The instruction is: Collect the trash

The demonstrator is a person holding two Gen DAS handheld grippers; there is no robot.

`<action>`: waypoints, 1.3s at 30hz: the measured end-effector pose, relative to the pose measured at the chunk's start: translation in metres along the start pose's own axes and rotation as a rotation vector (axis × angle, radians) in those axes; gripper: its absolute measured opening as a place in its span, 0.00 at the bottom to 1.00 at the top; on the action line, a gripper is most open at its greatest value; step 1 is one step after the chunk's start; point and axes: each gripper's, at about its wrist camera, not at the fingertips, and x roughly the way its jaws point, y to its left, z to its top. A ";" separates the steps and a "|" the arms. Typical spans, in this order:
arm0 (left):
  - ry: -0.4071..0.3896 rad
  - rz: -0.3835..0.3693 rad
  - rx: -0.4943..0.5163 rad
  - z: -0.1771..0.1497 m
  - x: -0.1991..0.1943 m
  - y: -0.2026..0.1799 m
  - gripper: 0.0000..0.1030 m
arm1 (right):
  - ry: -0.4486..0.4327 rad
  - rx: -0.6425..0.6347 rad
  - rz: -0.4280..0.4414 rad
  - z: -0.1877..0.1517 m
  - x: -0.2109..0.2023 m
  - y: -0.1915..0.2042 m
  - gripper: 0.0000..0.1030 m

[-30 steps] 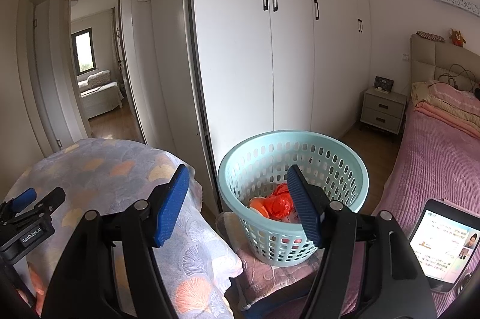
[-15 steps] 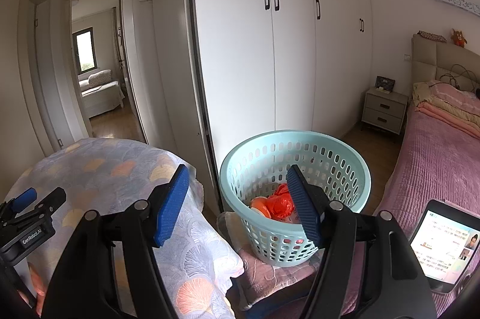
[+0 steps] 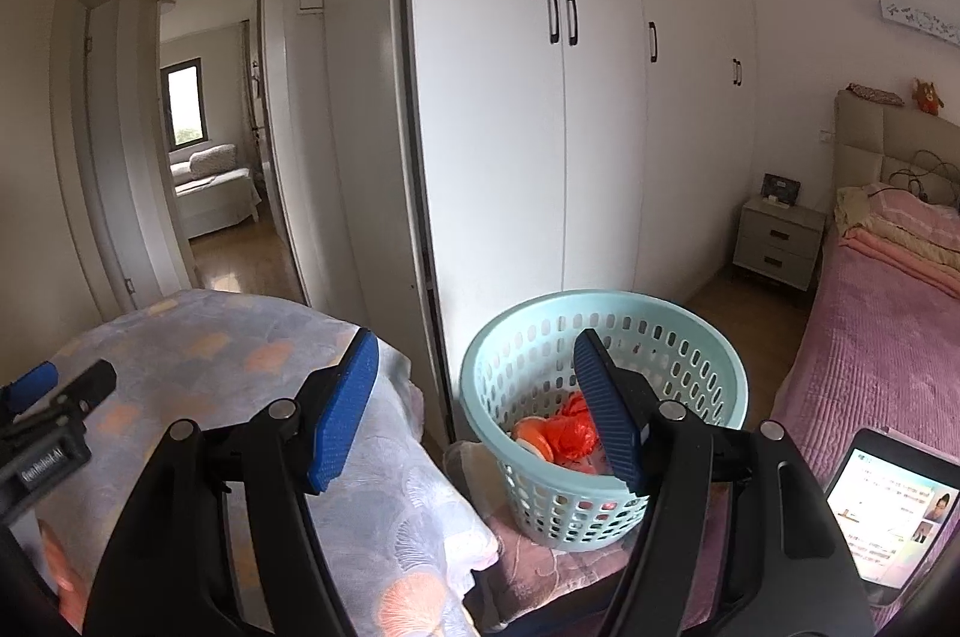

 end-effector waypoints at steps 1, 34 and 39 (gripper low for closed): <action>0.005 0.018 0.001 0.003 -0.004 0.002 0.84 | 0.002 0.005 0.008 0.001 0.000 0.000 0.63; -0.004 0.231 -0.056 0.021 -0.042 0.094 0.84 | 0.041 -0.052 0.183 0.009 0.017 0.102 0.84; 0.031 0.206 -0.063 0.017 -0.036 0.105 0.88 | 0.050 -0.081 0.212 0.004 0.019 0.125 0.84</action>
